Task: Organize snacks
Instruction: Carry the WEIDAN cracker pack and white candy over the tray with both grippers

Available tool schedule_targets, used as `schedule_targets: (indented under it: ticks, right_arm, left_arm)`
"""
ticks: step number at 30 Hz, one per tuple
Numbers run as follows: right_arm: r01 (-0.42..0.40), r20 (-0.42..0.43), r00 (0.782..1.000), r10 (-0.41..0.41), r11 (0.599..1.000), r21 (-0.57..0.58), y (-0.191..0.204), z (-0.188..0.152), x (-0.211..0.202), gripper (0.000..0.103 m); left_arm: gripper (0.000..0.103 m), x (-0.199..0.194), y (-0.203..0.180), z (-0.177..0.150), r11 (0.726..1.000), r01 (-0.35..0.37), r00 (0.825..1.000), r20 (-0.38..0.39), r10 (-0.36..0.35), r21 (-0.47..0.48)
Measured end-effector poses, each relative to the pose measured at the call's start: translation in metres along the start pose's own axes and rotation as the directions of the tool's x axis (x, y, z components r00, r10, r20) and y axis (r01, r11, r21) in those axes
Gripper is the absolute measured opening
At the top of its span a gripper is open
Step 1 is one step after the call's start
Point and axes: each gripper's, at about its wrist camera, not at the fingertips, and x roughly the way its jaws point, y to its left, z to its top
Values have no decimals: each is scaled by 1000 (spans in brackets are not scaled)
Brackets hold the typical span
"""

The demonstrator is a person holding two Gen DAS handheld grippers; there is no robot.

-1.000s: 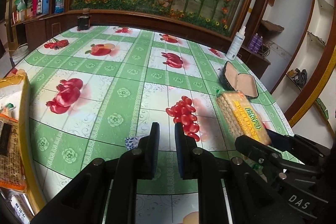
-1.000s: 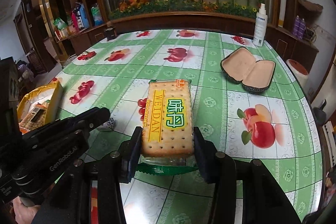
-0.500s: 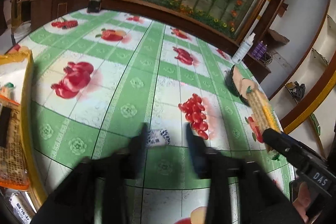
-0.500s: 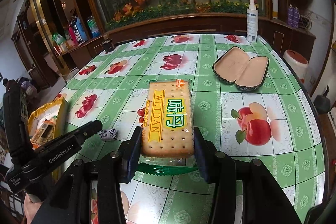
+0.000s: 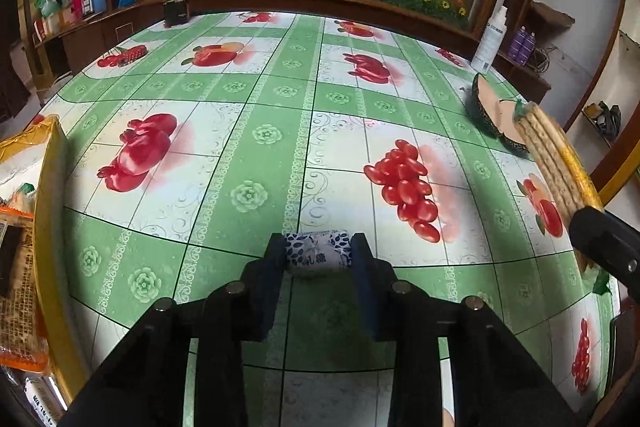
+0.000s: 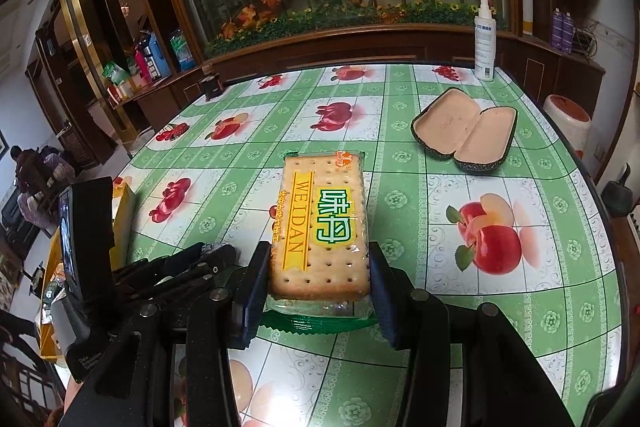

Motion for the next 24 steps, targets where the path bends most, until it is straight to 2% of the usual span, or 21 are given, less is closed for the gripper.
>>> schedule_targets:
  ticks: [3,12,17,24]
  right_arm:
    - [-1,0,1000,1,1000,2,0,0,0,50]
    - [6,21,1000,-5,999,-48,10,-4,-2,50]
    - [-12,13,1000,13,997,-73,19,-8,-1,50]
    - [-95,-16,995,94,990,-104,39,-16,1,50]
  left_arm:
    - [32,-11,3,1,999,42,998,40,-41,-20]
    - [32,-54,6,-1,999,36,987,156,-29,-41]
    - [32,-80,20,-8,997,45,983,179,-33,-62]
    - [32,-125,54,-25,997,4,975,222,14,-80]
